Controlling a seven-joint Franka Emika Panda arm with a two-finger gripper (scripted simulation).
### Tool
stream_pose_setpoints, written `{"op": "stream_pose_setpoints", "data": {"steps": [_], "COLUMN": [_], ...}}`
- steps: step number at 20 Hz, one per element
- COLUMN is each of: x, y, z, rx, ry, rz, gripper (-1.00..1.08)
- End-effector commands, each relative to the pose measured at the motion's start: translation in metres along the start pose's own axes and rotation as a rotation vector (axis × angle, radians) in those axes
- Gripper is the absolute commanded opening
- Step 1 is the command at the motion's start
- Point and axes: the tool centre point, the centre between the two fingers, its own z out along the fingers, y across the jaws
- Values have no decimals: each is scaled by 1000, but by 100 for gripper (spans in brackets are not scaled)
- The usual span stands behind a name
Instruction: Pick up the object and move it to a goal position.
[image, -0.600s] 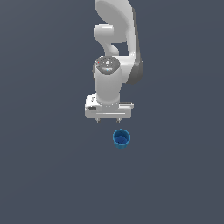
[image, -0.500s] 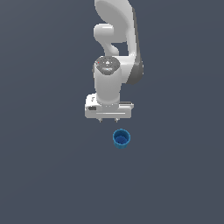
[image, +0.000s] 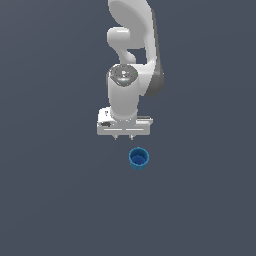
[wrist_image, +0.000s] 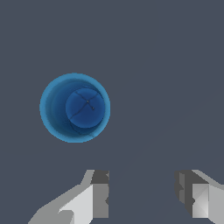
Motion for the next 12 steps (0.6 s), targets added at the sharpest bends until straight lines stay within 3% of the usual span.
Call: {"op": "stream_pose_setpoints", "data": {"steps": [1,12], "x": [1,21], "y": [0,-7], "z": [0,5], "rx": [0,12], "ry": [-3,-51], "rz": [4,80], "gripper": [28,28]}}
